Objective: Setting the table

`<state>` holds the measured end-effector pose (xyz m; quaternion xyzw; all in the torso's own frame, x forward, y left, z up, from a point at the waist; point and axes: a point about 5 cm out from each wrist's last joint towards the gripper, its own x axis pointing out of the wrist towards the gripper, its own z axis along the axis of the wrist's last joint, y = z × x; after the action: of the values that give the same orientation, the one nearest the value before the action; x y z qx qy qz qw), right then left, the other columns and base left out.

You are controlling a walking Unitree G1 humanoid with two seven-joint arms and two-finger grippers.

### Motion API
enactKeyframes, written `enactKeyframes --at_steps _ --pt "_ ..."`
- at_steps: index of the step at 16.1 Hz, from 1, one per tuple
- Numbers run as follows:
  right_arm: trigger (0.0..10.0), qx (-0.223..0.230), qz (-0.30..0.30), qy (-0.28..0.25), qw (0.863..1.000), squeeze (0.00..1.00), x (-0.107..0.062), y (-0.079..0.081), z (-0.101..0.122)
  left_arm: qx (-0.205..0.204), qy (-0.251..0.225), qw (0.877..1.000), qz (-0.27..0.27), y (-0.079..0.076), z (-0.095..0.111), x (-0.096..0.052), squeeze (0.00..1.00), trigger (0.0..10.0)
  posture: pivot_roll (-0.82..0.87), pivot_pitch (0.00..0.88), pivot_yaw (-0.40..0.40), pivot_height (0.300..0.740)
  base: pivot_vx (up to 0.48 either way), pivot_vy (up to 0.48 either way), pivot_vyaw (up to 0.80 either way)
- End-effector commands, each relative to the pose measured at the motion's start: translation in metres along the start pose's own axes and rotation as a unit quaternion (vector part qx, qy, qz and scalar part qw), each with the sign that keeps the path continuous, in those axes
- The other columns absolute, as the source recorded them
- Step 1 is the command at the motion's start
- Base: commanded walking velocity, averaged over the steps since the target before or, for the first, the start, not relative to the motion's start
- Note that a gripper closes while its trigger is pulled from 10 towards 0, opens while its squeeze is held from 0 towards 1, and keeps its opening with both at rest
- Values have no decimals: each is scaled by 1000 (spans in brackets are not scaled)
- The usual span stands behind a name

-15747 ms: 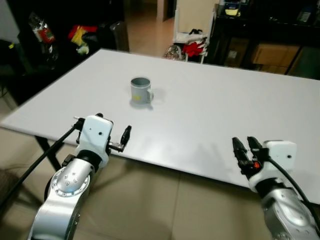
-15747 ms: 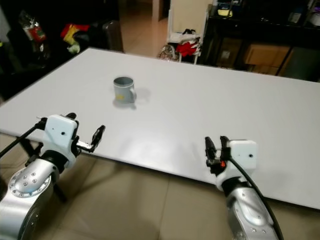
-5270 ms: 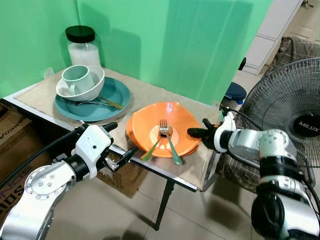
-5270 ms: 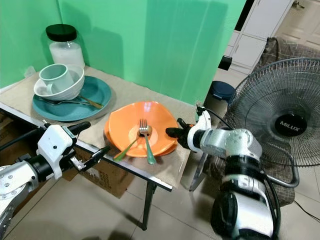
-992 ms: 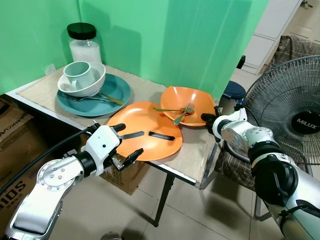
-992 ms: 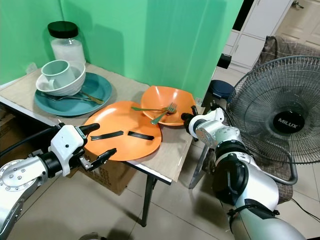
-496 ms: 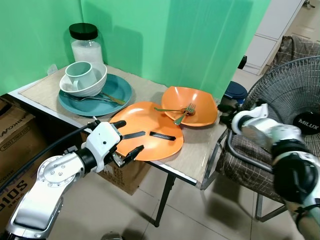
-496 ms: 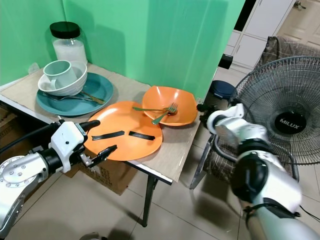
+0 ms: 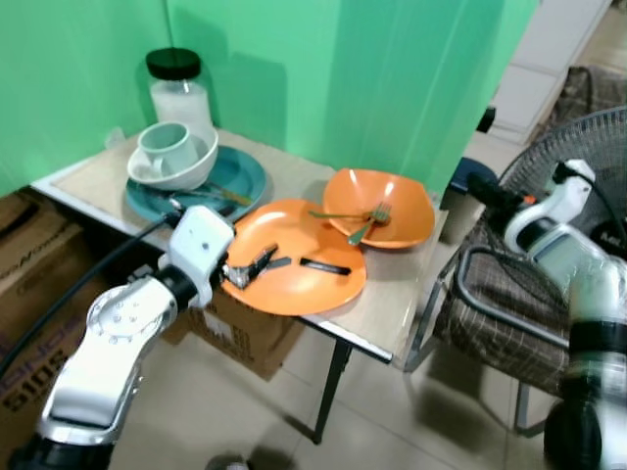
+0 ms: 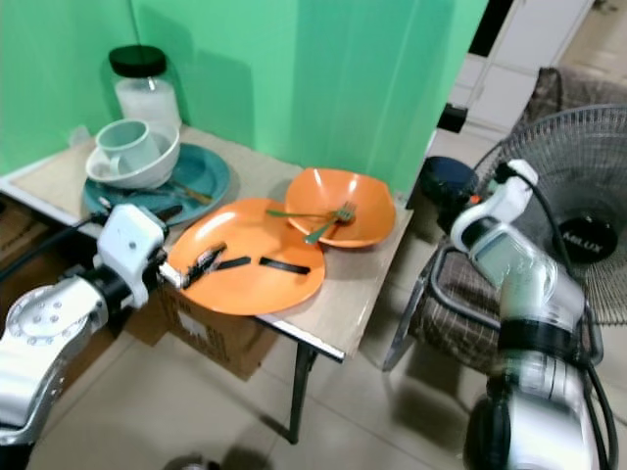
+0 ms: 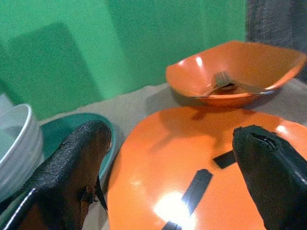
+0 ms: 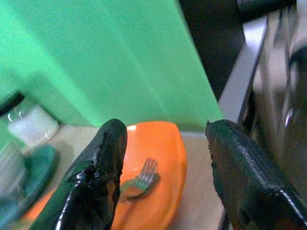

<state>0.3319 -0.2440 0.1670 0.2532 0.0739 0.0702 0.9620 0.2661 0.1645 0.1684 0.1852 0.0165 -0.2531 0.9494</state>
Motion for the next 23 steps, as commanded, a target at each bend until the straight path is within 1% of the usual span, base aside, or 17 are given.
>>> enactKeyframes --at_steps 1,3,4,5,6,8,9,10,11,13,14,15,16,17,19,21,23 --pt "10000 -45 2 -25 999 0 -7 11 10 -2 8 1000 9 -3 2 2 0 10000 55 0 -51 740 0 0 0" --pt "10000 -86 7 -33 996 0 -41 21 6 -17 -26 999 43 -9 7 4 0 10000 30 0 -34 740 0 0 0" --pt "10000 -130 23 -11 991 0 -55 29 -3 -30 -41 996 69 -10 6 4 0 10000 23 0 -33 740 0 0 0" --pt "10000 -147 31 -3 989 0 -62 34 -9 -40 -46 995 81 -11 6 3 0 10000 19 0 -32 740 0 0 0" --pt "10000 -161 34 11 986 0 -70 40 -21 -60 -55 993 91 -13 5 2 0 10000 15 0 -29 740 0 0 0" --pt "10000 -155 46 13 987 0 -82 54 -42 -93 -53 987 116 -20 -1 -6 0 10000 14 0 -28 740 0 0 0" --pt "10000 -149 43 11 988 0 -86 58 -49 -98 -49 984 138 -21 -4 -9 0 10000 15 0 -28 740 0 0 0" --pt "10000 -167 10 15 986 0 -91 57 -57 -98 -26 984 147 -23 -10 -10 0 10000 18 0 -30 740 0 0 0" --pt "10000 -186 -23 24 982 0 -92 49 -68 -100 -15 985 141 -26 -14 -9 0 10000 18 0 -29 740 0 0 0" --pt "10000 -201 -43 4 979 0 -90 47 -76 -95 -1 986 135 -30 -18 -8 0 10000 20 0 -23 740 0 0 0" --pt "10000 -212 -58 10 975 0 -88 46 -80 -88 -5 987 132 -31 -17 -7 0 10000 25 0 -23 740 0 0 0" --pt "10000 -183 -57 22 981 0 -88 44 -86 -79 -6 988 133 -30 -15 -5 0 10000 34 0 -26 740 0 0 0" --pt "10000 -176 -54 29 983 0 -88 44 -88 -78 -8 988 135 -30 -14 -5 0 10000 34 0 -26 740 0 0 0" --pt "10000 -178 -35 34 983 0 -88 47 -93 -71 -8 988 135 -29 -13 -4 0 10000 37 0 -27 740 0 0 0" --pt "10000 -154 5 67 986 0 -89 52 -107 -71 2 990 122 -33 -15 -6 0 10000 38 0 -25 740 0 0 0" --pt "10000 -159 41 104 981 0 -89 54 -116 -70 20 993 95 -35 -23 -9 0 10000 40 0 -25 740 0 0 0" --pt "10000 -152 70 134 977 0 -83 55 -121 -61 35 995 68 -34 -28 -10 0 10000 46 0 -30 740 0 0 0"
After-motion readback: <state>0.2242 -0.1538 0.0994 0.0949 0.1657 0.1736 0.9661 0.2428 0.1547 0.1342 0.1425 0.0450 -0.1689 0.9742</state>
